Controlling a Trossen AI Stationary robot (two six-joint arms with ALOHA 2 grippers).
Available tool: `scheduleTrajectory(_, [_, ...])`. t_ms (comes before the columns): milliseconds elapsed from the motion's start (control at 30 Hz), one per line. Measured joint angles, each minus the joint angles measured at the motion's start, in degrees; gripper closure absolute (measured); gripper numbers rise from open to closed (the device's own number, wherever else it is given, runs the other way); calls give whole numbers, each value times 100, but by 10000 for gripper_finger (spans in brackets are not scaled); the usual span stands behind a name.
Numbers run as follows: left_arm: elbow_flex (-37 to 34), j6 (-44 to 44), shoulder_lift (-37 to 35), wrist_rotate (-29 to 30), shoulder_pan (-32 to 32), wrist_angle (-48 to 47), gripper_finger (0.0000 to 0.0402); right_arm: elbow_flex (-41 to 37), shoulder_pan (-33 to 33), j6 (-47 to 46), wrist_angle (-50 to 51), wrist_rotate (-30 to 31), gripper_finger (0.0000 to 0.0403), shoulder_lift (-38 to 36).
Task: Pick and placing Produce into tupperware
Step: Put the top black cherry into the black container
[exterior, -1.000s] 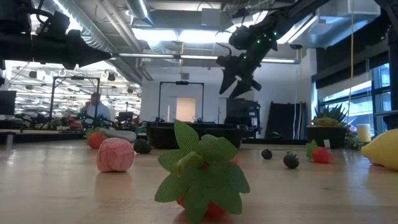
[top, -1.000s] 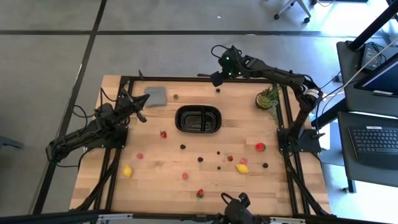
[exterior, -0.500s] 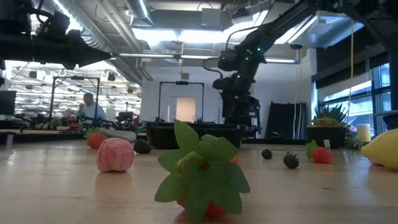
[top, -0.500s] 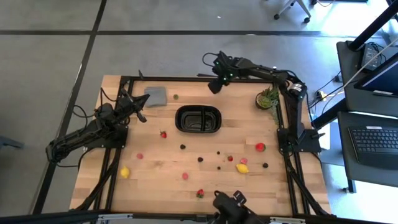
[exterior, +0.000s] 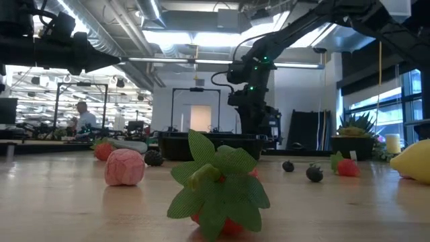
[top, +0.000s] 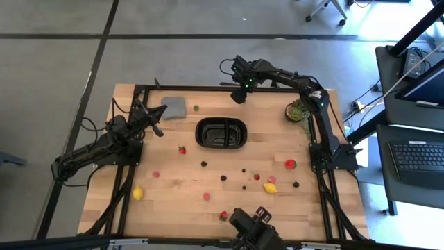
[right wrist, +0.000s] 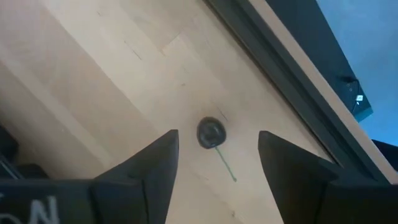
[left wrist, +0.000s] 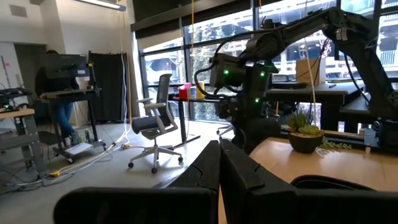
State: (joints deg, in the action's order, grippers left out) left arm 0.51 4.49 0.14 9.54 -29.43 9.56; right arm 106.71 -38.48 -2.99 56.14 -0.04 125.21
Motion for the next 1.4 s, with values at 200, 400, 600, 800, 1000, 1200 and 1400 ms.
scheduleTrajectory(200, [0, 2, 0, 0, -1, 0, 401, 3, 2, 20, 99, -2, 179, 0])
scheduleTrajectory(400, [0, 13, 0, 0, 0, 0, 401, 3, 2, 33, 127, -55, 177, 0])
scheduleTrajectory(600, [0, 11, 0, 0, -2, 0, 401, 3, 2, 29, 138, -163, 136, -1])
scheduleTrajectory(800, [0, 11, 0, 1, -2, -1, 401, 3, 0, 31, 137, -157, 87, -2])
scheduleTrajectory(1000, [0, 12, 0, 0, -2, 0, 401, 3, 23, 19, 125, -157, 78, -2])
scheduleTrajectory(1200, [0, 13, 0, 0, -1, -2, 401, 3, 66, 269, 97, -155, 84, -2])
scheduleTrajectory(1400, [0, 14, 0, 2, -1, -4, 401, 3, 70, 433, 61, -155, 103, -4])
